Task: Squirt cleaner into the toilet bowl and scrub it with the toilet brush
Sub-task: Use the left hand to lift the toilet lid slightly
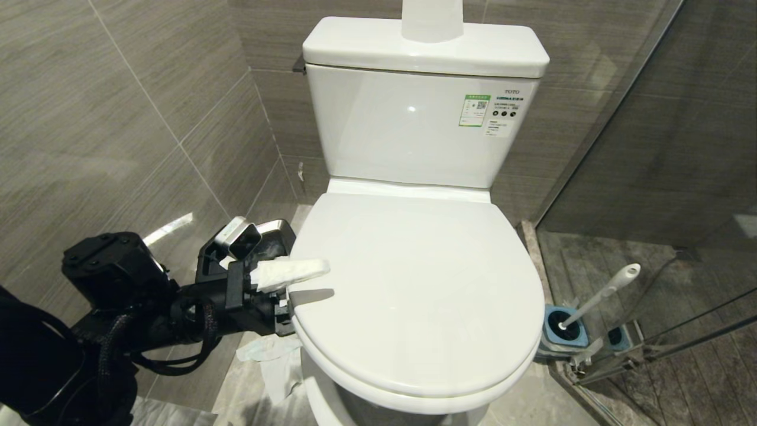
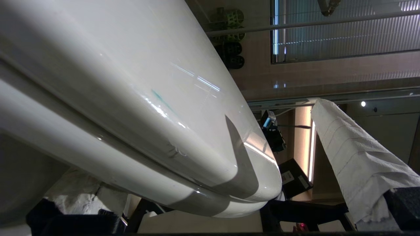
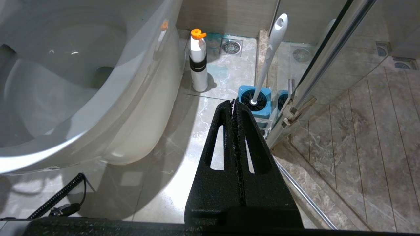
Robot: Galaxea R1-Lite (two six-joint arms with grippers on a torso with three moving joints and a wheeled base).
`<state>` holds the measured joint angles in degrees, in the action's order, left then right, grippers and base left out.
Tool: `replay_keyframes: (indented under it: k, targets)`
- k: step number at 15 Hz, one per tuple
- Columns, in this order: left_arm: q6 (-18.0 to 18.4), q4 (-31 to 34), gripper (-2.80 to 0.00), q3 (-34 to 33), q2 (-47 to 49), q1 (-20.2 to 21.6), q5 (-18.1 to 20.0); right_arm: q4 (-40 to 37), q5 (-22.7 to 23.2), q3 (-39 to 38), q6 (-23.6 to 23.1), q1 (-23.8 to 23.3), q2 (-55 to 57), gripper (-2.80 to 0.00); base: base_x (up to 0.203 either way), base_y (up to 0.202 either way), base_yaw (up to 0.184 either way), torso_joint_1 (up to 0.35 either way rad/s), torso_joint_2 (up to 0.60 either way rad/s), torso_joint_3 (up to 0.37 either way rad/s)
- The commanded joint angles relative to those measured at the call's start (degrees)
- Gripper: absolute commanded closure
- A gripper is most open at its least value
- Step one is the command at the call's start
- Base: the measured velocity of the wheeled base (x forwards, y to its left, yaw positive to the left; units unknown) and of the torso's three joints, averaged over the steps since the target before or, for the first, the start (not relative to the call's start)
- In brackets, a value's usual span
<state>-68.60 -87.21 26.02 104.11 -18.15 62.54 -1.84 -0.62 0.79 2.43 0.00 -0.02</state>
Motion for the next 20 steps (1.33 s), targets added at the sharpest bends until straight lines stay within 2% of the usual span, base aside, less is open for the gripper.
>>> replay_keyframes:
  k: [1,13,20]
  targets:
    - [-0.31,-0.45,-2.80,0.73,-0.02,-0.99,0.62,0.00,0.01,0.00,0.04,0.00,0.02,0.00,0.000,0.000,0.000,0.000,0.00,0.000]
    - [-0.75,-0.45,-2.80,5.61,-2.94,-1.98,0.52,0.00,0.01,0.00,0.04,0.00,0.02,0.00,0.000,0.000,0.000,0.000,0.00,0.000]
    - [-0.74,-0.45,-2.80,5.88,-5.39,-1.98,0.83,0.00,0.01,0.00,0.04,0.00,0.02,0.00,0.000,0.000,0.000,0.000,0.00,0.000]
